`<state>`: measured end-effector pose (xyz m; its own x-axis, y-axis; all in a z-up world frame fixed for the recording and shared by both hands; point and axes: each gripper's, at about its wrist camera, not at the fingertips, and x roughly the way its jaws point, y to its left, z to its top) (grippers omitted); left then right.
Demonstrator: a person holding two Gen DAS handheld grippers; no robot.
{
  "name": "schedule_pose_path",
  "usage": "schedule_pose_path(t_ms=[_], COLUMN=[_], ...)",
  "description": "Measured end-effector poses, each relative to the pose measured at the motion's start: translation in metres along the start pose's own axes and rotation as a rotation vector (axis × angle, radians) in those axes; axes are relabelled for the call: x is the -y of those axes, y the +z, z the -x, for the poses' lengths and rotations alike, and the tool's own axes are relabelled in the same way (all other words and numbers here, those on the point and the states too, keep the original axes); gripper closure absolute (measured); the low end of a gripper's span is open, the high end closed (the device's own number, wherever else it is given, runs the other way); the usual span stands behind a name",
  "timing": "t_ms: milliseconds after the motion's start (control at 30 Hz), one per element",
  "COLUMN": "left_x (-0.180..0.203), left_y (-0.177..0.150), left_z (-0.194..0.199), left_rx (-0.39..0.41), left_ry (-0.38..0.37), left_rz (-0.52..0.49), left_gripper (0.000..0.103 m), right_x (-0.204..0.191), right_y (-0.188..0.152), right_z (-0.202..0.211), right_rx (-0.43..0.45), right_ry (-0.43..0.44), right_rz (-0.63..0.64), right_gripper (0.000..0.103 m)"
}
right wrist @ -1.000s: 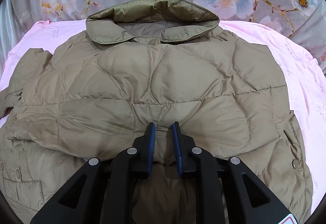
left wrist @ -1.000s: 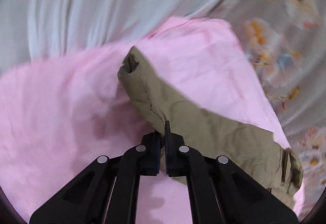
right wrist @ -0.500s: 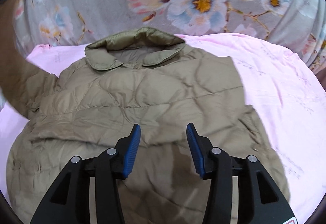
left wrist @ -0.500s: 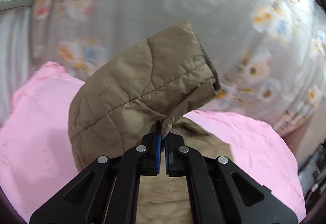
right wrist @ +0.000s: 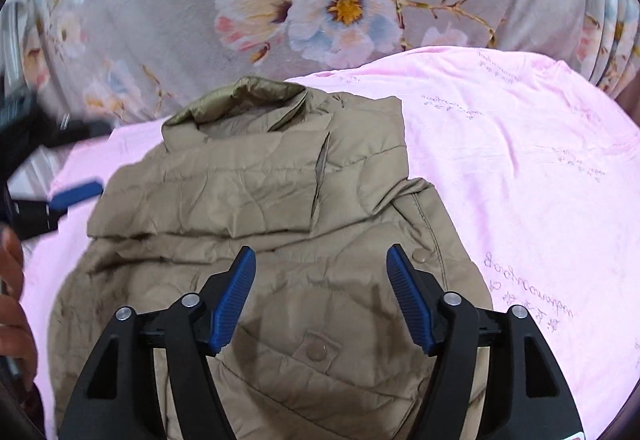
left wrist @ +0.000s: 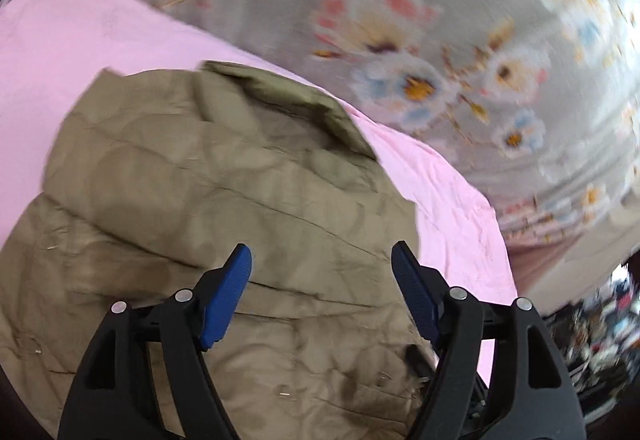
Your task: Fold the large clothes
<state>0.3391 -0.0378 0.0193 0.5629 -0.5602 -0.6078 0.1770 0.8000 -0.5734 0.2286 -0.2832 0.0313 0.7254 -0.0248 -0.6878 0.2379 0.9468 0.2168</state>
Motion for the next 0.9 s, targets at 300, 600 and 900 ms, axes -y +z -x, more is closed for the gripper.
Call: schedule_pose_path(t_ms=[300,600,900], left_x=[-0.144,-0.204,-0.201], left_y=[0.033,0.031,0.042], left_z=[0.022,-0.013,-0.027], left_rx=[0.043,-0.006,-0.027], left_ry=[0.128,-0.093,-0.026], left_rz=[0.299,0.589,0.554], left_gripper=[0.033,0.039,0.078], right_x=[-0.002,-0.021,-0.01], right_y=[0.04,0.048,0.109], right_z=[-0.054,-0.111,-0.014], right_rx=[-0.074,-0.185,0.048], right_ry=[0.034,0.056,0.173], right_rz=[-0.077,-0.054,-0.051], right_gripper=[0.033,0.098,0.101])
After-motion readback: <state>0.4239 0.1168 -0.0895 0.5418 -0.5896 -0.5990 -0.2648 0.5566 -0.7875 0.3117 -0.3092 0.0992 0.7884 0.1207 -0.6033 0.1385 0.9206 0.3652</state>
